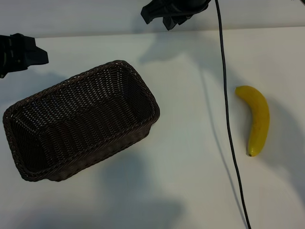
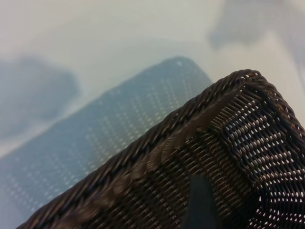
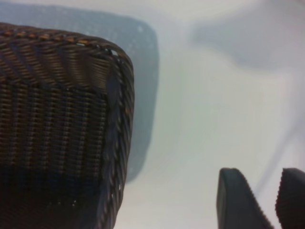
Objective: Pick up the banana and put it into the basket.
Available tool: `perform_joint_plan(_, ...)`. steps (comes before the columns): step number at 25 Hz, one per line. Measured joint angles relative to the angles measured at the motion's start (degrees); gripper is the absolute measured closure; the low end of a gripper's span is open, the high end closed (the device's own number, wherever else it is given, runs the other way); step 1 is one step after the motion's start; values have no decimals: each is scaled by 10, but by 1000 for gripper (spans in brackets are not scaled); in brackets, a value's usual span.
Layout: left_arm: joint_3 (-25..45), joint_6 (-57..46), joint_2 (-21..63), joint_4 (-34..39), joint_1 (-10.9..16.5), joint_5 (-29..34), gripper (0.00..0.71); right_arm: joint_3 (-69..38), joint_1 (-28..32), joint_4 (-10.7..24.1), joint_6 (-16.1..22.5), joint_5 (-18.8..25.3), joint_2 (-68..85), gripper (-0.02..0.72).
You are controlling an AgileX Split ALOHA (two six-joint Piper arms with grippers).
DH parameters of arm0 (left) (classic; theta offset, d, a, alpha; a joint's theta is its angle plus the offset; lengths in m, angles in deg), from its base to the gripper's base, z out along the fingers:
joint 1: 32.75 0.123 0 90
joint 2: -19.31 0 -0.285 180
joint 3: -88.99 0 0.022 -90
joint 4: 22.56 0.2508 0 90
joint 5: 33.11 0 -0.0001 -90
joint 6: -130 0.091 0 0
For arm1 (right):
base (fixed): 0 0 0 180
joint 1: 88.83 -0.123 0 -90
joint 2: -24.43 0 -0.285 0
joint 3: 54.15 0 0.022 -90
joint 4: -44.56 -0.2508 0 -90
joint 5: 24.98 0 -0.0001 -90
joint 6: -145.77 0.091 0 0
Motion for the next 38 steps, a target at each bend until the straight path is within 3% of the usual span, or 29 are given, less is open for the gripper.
perform_joint_plan(34, 0, -1, 0, -2, 0, -17, 162, 0, 0, -1, 0, 0, 0, 456)
perform_joint_plan(38, 0, -13, 0, 0, 0, 14, 162, 0, 0, -6, 0, 0, 0, 456)
